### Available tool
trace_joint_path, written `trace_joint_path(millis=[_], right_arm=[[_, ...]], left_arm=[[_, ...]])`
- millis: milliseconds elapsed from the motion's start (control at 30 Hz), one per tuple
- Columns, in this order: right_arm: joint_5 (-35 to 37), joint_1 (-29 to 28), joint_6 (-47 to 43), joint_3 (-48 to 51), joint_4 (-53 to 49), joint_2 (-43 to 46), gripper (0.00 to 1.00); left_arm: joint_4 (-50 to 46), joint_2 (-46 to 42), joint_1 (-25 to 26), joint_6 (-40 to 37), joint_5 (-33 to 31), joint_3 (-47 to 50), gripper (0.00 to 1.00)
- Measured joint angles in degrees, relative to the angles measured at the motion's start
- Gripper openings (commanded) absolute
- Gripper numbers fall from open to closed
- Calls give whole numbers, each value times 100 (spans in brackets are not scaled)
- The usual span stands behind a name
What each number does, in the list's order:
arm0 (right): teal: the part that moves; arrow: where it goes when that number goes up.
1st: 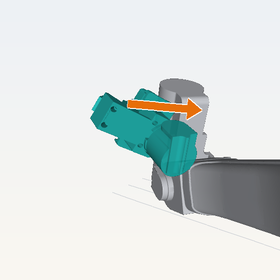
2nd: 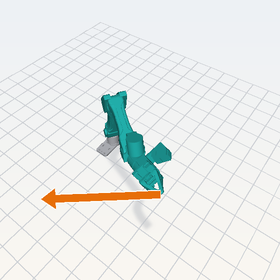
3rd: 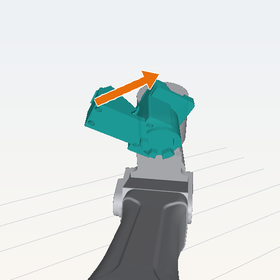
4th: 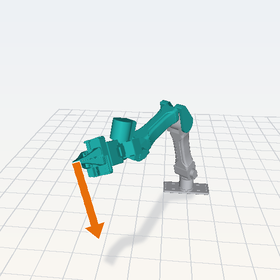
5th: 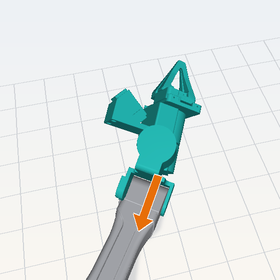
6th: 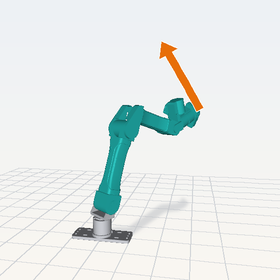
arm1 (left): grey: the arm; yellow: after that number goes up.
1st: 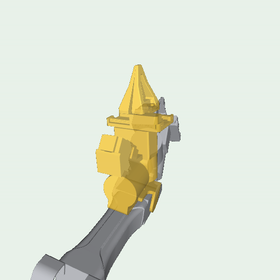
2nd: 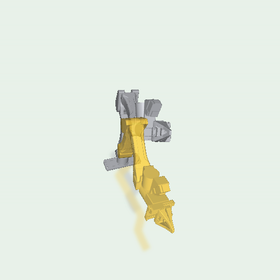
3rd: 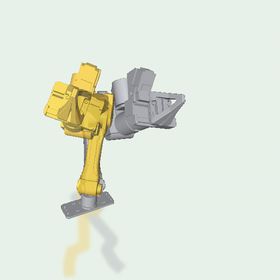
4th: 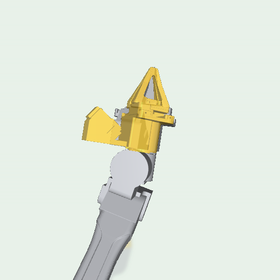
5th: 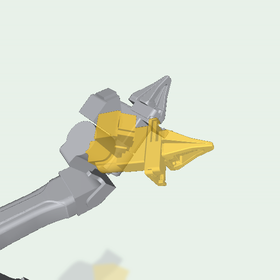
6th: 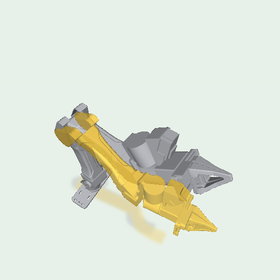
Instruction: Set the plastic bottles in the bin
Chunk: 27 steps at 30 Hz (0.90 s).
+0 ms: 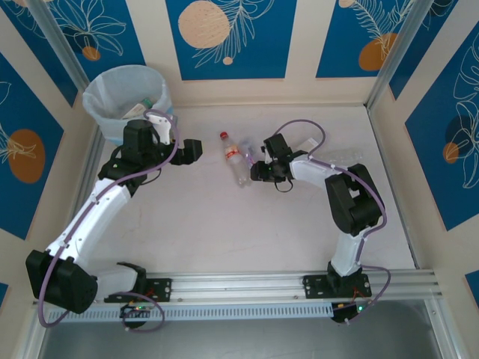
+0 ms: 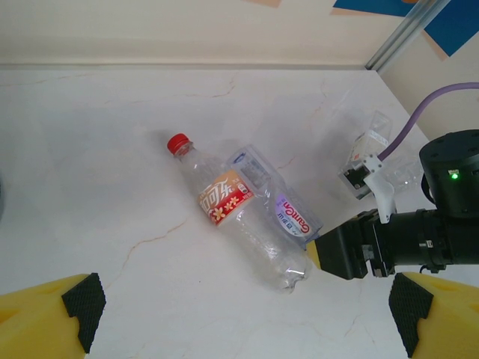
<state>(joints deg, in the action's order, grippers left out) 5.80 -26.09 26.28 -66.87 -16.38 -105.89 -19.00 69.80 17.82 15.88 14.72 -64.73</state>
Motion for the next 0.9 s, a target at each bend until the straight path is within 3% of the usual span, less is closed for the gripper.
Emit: trace_joint_path(millis=[533, 900], right_arm=[[28, -22, 2, -44, 57, -129, 53], [160, -68, 2, -42, 138, -195, 37]], left_arm=[[0, 0, 0, 0, -2, 0, 99], [-15, 0, 0, 0, -42, 0, 99]])
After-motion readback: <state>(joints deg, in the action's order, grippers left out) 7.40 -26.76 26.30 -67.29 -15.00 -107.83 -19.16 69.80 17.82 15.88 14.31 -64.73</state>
